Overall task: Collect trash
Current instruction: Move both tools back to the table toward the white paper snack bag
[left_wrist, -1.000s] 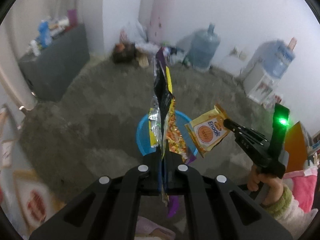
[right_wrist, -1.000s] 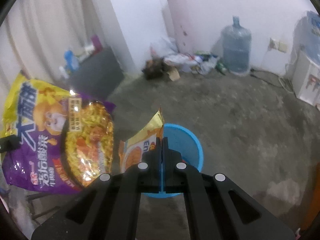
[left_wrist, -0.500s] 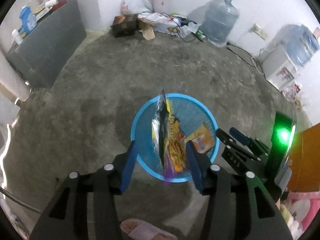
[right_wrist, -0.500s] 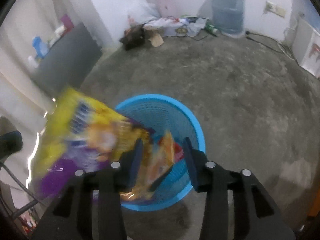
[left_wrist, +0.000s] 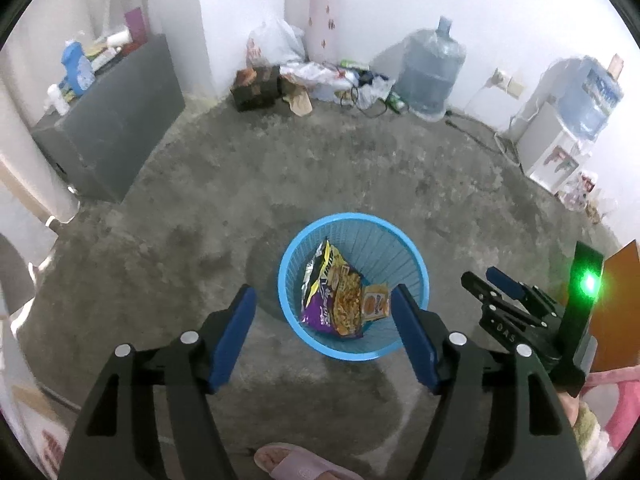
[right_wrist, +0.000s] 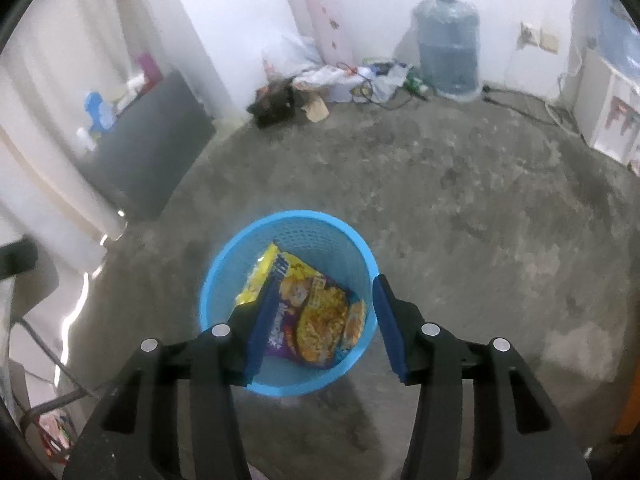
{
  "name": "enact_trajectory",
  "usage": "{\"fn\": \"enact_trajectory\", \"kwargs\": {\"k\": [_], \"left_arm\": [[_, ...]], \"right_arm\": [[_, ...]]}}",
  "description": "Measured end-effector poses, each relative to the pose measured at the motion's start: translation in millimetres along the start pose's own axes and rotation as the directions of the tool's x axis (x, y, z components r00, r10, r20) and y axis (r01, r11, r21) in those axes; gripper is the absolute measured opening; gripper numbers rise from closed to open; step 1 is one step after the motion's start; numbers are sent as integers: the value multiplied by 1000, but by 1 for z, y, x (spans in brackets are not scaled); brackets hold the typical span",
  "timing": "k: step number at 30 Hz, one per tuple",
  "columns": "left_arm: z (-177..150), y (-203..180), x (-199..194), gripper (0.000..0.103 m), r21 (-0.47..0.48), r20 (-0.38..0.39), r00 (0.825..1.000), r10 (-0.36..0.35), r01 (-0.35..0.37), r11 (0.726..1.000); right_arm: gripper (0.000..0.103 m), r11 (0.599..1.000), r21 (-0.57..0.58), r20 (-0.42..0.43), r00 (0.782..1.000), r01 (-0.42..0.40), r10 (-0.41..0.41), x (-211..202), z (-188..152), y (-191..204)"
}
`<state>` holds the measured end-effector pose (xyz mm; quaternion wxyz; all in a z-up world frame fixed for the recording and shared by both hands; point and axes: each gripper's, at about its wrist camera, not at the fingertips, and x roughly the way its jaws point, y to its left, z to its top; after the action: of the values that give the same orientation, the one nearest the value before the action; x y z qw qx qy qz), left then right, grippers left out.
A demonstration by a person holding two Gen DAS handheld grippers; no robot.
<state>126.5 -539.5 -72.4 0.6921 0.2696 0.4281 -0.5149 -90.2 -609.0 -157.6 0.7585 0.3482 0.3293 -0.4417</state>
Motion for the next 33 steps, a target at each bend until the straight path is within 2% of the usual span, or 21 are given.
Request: {"fn": "enact_trajectory", "kwargs": {"k": [6, 11, 12, 16, 21, 24, 27, 28, 30, 32, 33], "left_arm": [[-24, 12, -71, 71, -46, 97, 995, -5, 9, 999], [-70, 20, -132, 71, -115, 164, 986, 2, 17, 993], [-84, 23, -146, 71, -132, 183, 983, 8, 17, 991], [-135, 36, -191, 71, -189, 241, 970, 33, 14, 982], [-199, 59, -238, 71, -281, 291, 950, 113, -27, 959], [-246, 78, -269, 71, -355, 319, 933, 170, -49, 934], [-293, 94, -300, 71, -428, 340, 905, 256, -94, 899], [-314, 101, -313, 71, -462, 343, 889, 303, -121, 879], [-338, 109, -328, 71, -500, 353, 869, 348, -140, 855], [-365, 122, -346, 71, -550, 349, 846, 402, -163, 819], [-379, 127, -355, 71, -571, 354, 828, 434, -176, 801]], "right_arm": [[62, 997, -63, 58, 997, -48, 52, -46, -6, 21], [78, 989, -135, 92, 994, -54, 66, -80, -18, 43], [84, 987, -151, 96, 994, -46, 61, -85, -20, 47], [94, 971, -240, 135, 989, -22, 56, -112, -28, 71], [95, 937, -348, 183, 979, -15, 84, -138, -43, 103], [95, 905, -414, 171, 969, -94, 179, -154, -53, 126], [95, 860, -471, 140, 946, -195, 291, -167, -64, 150], [95, 848, -484, 133, 939, -217, 317, -171, -68, 156], [95, 804, -524, 106, 914, -282, 390, -181, -76, 177], [95, 761, -552, 73, 890, -340, 450, -188, -83, 198], [92, 736, -566, 48, 876, -372, 479, -191, -87, 208]]}}
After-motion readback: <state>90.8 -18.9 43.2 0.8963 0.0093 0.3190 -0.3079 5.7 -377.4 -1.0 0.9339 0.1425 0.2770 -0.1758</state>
